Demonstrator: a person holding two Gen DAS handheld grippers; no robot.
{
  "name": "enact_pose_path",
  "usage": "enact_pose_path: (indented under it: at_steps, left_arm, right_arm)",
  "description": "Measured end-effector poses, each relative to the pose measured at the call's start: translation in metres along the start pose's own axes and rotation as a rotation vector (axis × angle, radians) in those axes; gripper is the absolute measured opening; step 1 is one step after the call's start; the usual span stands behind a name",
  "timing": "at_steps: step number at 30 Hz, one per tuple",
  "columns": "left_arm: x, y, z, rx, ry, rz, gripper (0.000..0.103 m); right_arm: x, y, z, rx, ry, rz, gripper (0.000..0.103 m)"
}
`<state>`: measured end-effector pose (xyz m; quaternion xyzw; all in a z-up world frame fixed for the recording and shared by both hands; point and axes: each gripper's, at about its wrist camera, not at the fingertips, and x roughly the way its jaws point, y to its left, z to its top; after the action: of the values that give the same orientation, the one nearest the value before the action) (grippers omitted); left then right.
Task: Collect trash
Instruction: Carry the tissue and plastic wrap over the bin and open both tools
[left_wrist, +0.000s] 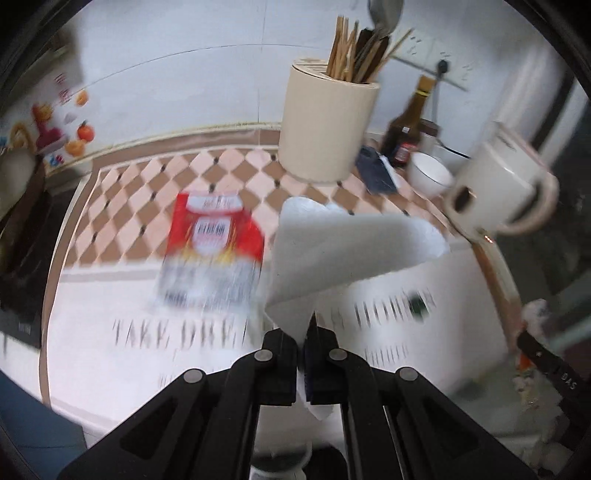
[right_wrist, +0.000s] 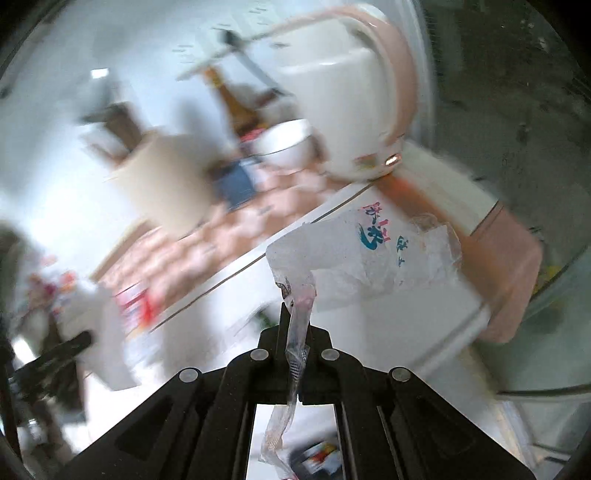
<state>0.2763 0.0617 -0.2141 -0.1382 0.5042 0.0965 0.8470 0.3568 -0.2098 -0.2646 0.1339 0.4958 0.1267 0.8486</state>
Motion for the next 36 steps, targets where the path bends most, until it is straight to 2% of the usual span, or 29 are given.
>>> enact_pose_path:
  at_steps: [2, 6, 9, 12, 15, 18, 19, 21, 25, 29, 31, 36]
  left_arm:
    - [-0.027, 0.009, -0.039, 0.003, 0.009, -0.030, 0.000]
    - [-0.039, 0.029, -0.110, -0.016, 0.085, -0.055, 0.000]
    - [-0.024, 0.046, -0.163, -0.056, 0.177, -0.045, 0.000]
    - [0.017, 0.066, -0.220, -0.114, 0.309, -0.036, 0.000]
    - [0.080, 0.082, -0.276, -0.169, 0.435, -0.037, 0.000]
    - [0.165, 0.100, -0.333, -0.261, 0.561, -0.061, 0.000]
    - [0.200, 0.107, -0.353, -0.303, 0.602, -0.092, 0.000]
    - [0.267, 0.120, -0.389, -0.378, 0.663, -0.117, 0.000]
    - [0.374, 0.132, -0.437, -0.432, 0.720, -0.146, 0.000]
    - [0.432, 0.135, -0.463, -0.438, 0.739, -0.171, 0.000]
    - [0.454, 0.133, -0.466, -0.402, 0.745, -0.153, 0.001]
    - [0.467, 0.131, -0.472, -0.347, 0.764, -0.112, 0.006]
  right_arm:
    - [-0.028, 0.015, -0.038, -0.016, 0.022, 0.073, 0.001]
    - [-0.065, 0.033, -0.117, -0.026, 0.085, 0.163, 0.001]
    - [-0.071, 0.034, -0.180, -0.035, 0.165, 0.185, 0.001]
    - [-0.044, 0.027, -0.235, -0.023, 0.280, 0.175, 0.001]
    - [0.013, 0.004, -0.295, 0.013, 0.414, 0.167, 0.001]
    - [0.077, -0.022, -0.349, 0.038, 0.509, 0.142, 0.001]
    - [0.107, -0.034, -0.371, 0.062, 0.547, 0.148, 0.001]
    - [0.165, -0.058, -0.409, 0.083, 0.593, 0.142, 0.001]
    - [0.268, -0.096, -0.472, 0.114, 0.655, 0.177, 0.001]
    - [0.345, -0.124, -0.518, 0.091, 0.707, 0.192, 0.001]
    - [0.376, -0.132, -0.536, 0.057, 0.735, 0.201, 0.001]
    - [0.420, -0.137, -0.564, -0.003, 0.818, 0.187, 0.002]
